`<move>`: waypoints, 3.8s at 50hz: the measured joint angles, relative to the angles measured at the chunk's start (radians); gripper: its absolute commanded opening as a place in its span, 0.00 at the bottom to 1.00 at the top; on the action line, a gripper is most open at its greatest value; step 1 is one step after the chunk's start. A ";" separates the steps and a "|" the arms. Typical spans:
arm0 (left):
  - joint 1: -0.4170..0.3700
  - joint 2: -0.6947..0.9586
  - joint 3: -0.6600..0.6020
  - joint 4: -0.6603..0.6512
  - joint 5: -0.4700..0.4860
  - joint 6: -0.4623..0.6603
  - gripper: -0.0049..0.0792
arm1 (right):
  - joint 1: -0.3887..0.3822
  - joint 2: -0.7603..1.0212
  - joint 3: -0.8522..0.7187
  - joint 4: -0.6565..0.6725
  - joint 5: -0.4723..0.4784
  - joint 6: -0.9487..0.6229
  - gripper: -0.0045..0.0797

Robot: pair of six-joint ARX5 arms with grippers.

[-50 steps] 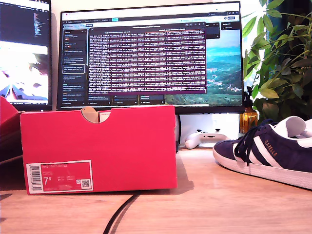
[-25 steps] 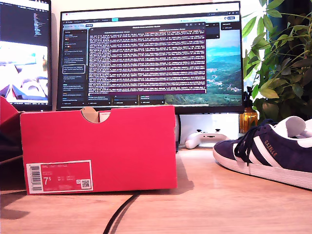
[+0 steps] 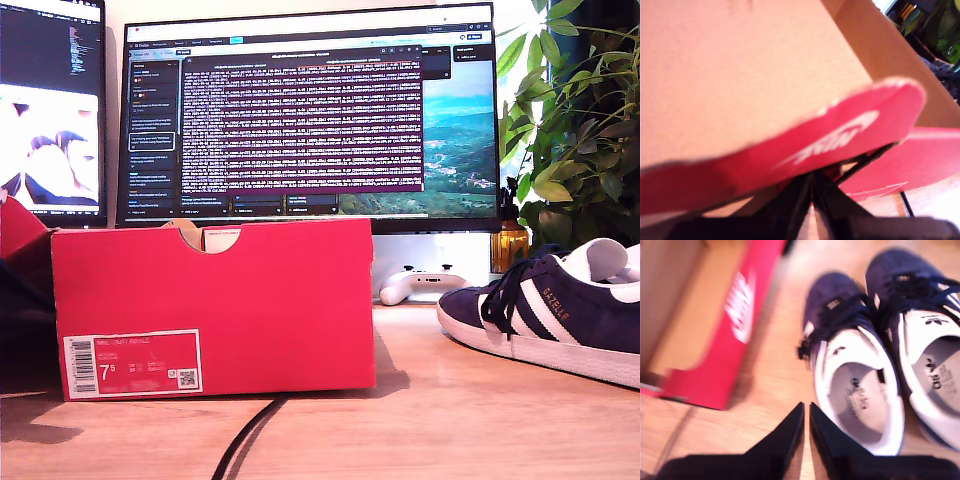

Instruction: Pack the blue shoes by picking the first shoe and placing it inside the red shoebox, left side, then picking and rotating the second shoe and placing it in the shoebox

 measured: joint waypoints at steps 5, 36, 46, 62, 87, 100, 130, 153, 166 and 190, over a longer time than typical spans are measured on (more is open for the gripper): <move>0.000 0.000 0.000 -0.003 0.000 0.000 0.03 | 0.042 0.071 0.064 -0.024 0.027 -0.047 0.55; -0.001 0.000 0.000 -0.025 0.000 0.000 0.03 | 0.179 0.369 0.150 -0.190 0.286 -0.201 0.56; -0.001 0.000 0.000 -0.028 0.000 0.000 0.03 | 0.179 0.407 0.150 -0.186 0.306 -0.232 0.56; -0.001 0.000 0.000 -0.031 0.000 0.000 0.03 | 0.179 0.525 0.150 -0.148 0.306 -0.261 0.54; -0.001 0.000 0.000 -0.034 0.000 0.000 0.03 | 0.195 0.615 0.165 -0.143 0.299 -0.237 0.04; -0.001 0.000 0.000 -0.033 0.000 0.001 0.03 | 0.233 0.633 0.304 -0.301 0.225 -0.123 0.04; -0.001 0.000 0.000 -0.034 0.000 0.017 0.03 | 0.361 0.634 0.659 -0.126 0.012 0.360 0.04; -0.001 0.000 0.000 -0.034 0.000 0.021 0.03 | 0.529 0.634 0.659 0.210 -0.011 0.578 0.04; -0.001 0.000 0.000 -0.034 0.000 0.021 0.03 | 0.573 0.716 0.668 0.329 -0.010 0.625 0.04; -0.001 0.000 0.000 -0.033 0.000 0.021 0.03 | 0.644 0.882 0.668 0.413 -0.009 0.668 0.04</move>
